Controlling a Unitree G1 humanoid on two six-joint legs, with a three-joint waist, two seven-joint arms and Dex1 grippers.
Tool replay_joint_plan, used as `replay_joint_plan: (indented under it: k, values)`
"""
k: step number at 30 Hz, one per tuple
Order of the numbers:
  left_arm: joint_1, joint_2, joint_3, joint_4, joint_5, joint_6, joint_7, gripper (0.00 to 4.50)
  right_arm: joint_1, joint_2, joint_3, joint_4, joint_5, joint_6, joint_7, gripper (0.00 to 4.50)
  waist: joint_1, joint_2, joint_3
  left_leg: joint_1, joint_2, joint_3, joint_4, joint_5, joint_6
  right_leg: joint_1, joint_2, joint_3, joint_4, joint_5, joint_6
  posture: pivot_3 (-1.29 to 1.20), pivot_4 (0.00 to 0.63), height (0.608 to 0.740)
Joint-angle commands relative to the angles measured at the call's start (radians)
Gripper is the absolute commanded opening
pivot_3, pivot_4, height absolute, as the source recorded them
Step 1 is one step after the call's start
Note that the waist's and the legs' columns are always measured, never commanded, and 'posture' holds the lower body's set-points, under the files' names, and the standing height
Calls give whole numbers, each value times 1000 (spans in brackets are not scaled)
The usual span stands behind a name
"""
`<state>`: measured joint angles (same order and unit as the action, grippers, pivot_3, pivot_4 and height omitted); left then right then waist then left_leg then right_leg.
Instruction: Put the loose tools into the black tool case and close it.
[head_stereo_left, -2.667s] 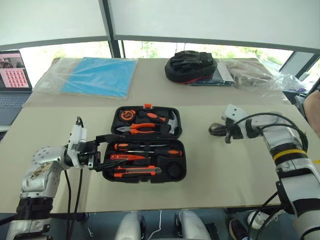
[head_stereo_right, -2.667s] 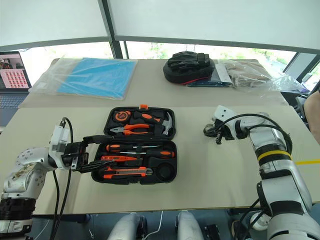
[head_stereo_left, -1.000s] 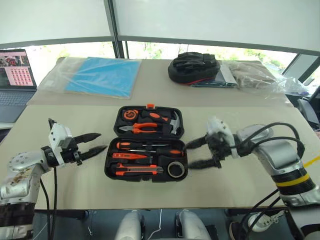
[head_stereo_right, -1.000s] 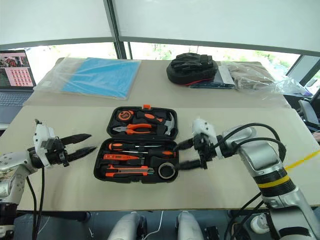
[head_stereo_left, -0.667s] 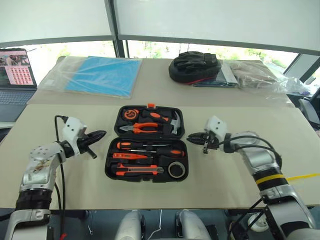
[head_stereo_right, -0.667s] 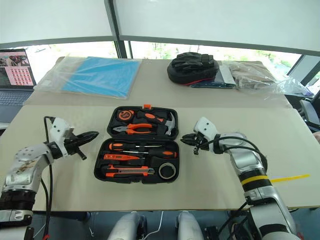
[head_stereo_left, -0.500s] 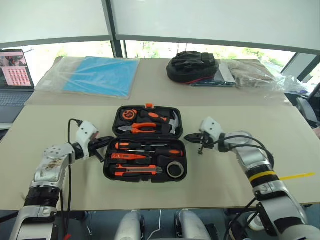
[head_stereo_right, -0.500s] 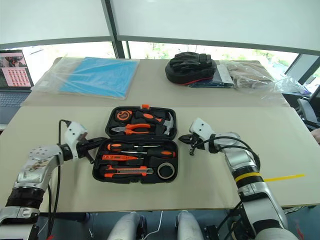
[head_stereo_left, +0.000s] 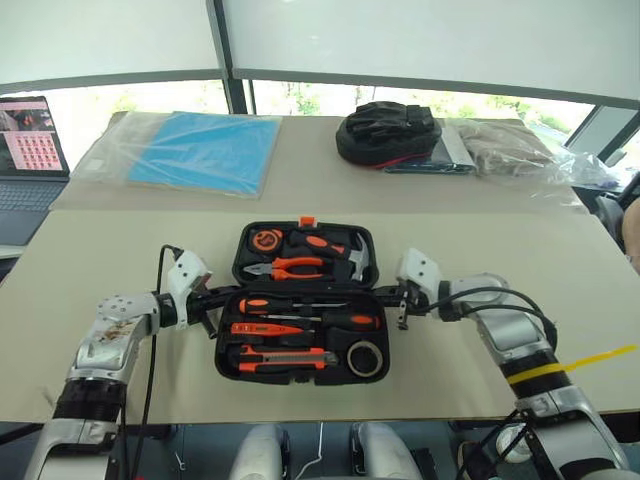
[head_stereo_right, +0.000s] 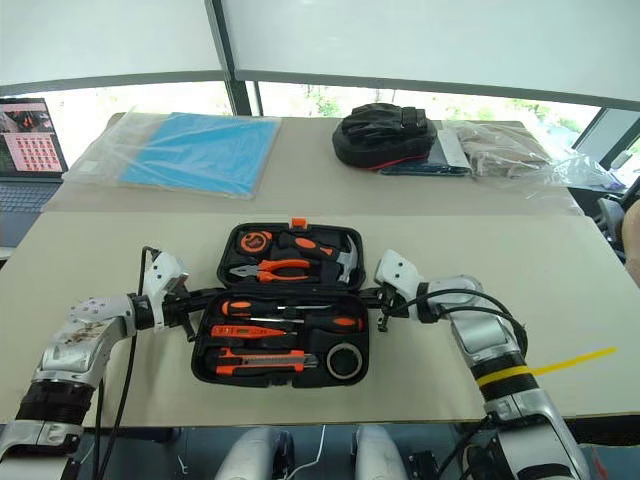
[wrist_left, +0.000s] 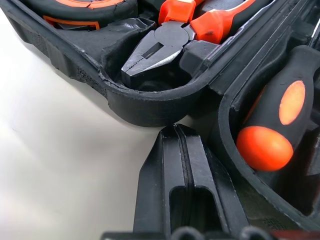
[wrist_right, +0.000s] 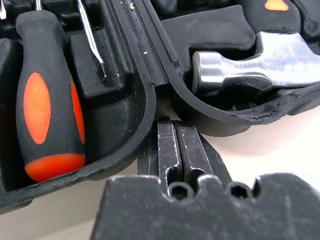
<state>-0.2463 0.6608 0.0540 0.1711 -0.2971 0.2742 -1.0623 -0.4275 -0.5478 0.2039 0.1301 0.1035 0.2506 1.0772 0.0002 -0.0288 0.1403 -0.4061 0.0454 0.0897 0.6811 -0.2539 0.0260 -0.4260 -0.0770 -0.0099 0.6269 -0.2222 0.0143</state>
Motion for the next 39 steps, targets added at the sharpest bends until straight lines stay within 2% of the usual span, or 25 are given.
replay_joint_plan:
  k: [1, 4, 6, 8, 11, 14, 16, 18, 22, 26, 31, 35, 36, 38, 39]
  values:
    - [22, 3, 3, -38, 0, -18, 8, 0, 26, -14, -20, -66, 22, 8, -12, 10, 0, 0, 0, 1, 0, 0, 0, 0, 0, 0, 0, 0, -1, 0, 0, 0, 150, 740]
    - [27, 26, 23, -41, -13, 46, 28, 0, 35, -38, -55, -74, 36, 24, -14, 10, 0, 0, 0, 1, 0, 0, 0, 0, 0, 0, 0, 0, 0, 0, 0, 0, 150, 740]
    - [41, 74, 19, -83, -26, 173, 28, 517, 46, -75, -77, -110, 69, 102, 13, 0, 0, 0, 0, 2, 0, 0, 1, 0, 0, 0, 0, 0, 1, 0, 0, 0, 150, 740]
    - [54, 144, 38, -128, -71, 279, -11, 1071, 55, -127, -109, -142, 105, 149, 40, 583, -3, 0, 0, 2, 0, 0, 1, 0, 0, 0, 0, 1, 2, 0, 0, 0, 150, 740]
    - [14, 201, 93, -158, -151, 427, -5, 2211, 24, -161, -162, -226, 222, 357, 38, 1543, -10, 0, 0, 3, 1, 0, 0, 0, 0, 0, 0, 2, 2, -1, -1, 0, 150, 740]
    - [-50, 233, 120, -182, -196, 573, 29, 3281, -27, -185, -162, -281, 254, 552, -13, 2501, -13, 0, 1, 3, 2, -1, 0, 1, -1, 0, 2, 1, 4, -1, -2, 0, 150, 740]
    - [-150, 217, 129, -174, -235, 677, 72, 3993, -148, -152, -160, -282, 302, 773, -77, 3266, -12, -1, 1, 3, 1, -2, 0, 1, -2, 0, 2, 1, 4, -1, -2, 0, 150, 740]
    - [-234, 190, 120, -155, -242, 773, 139, 3999, -256, -107, -155, -247, 320, 933, -139, 3835, -12, -1, 1, 3, 0, -2, 1, 2, -3, 0, 1, 1, 5, -1, -2, 0, 150, 740]
    - [-298, 140, 88, -149, -217, 854, 238, 3999, -381, -28, -139, -132, 284, 1107, -274, 3835, -12, -1, 1, 3, -2, -3, 0, 2, -3, 1, 1, 1, 4, -1, -2, 0, 150, 740]
    - [-315, 111, 34, -141, -169, 874, 317, 3999, -450, 30, -107, -2, 238, 1173, -383, 3835, -12, -1, 1, -2, -3, -3, -1, 2, -3, -2, 1, 0, 5, 0, -1, 0, 150, 740]
    - [-316, 87, 39, -162, -194, 925, 339, 3999, -465, 33, -41, 35, 236, 1212, -414, 3835, -12, -1, 1, -12, -5, -3, 0, 3, -3, -13, 0, 1, 6, 1, 0, 0, 150, 740]
    - [-309, 91, 19, -173, -192, 950, 347, 3999, -464, 55, -24, 69, 223, 1223, -450, 3835, -13, -1, 1, -13, -5, -3, 0, 3, -3, -13, 0, 1, 6, 1, 0, 0, 150, 740]
    - [-308, 92, 15, -174, -190, 952, 348, 3999, -467, 58, -21, 81, 217, 1222, -461, 3604, -13, -1, 1, -13, -4, -3, 0, 3, -3, -13, 0, 0, 6, 1, 0, 0, 150, 740]
    - [-301, 101, -3, -176, -180, 943, 341, 3480, -475, 66, -23, 109, 208, 1230, -484, 3232, -13, -2, 1, -12, -5, -3, 0, 3, -3, -12, 0, 1, 6, 1, 0, 0, 150, 740]
    - [-297, 103, -11, -176, -178, 936, 337, 3299, -478, 63, -15, 119, 202, 1226, -489, 2851, -13, -2, 1, -11, -5, -3, 0, 3, -3, -11, 0, 1, 6, 1, 0, 0, 150, 740]
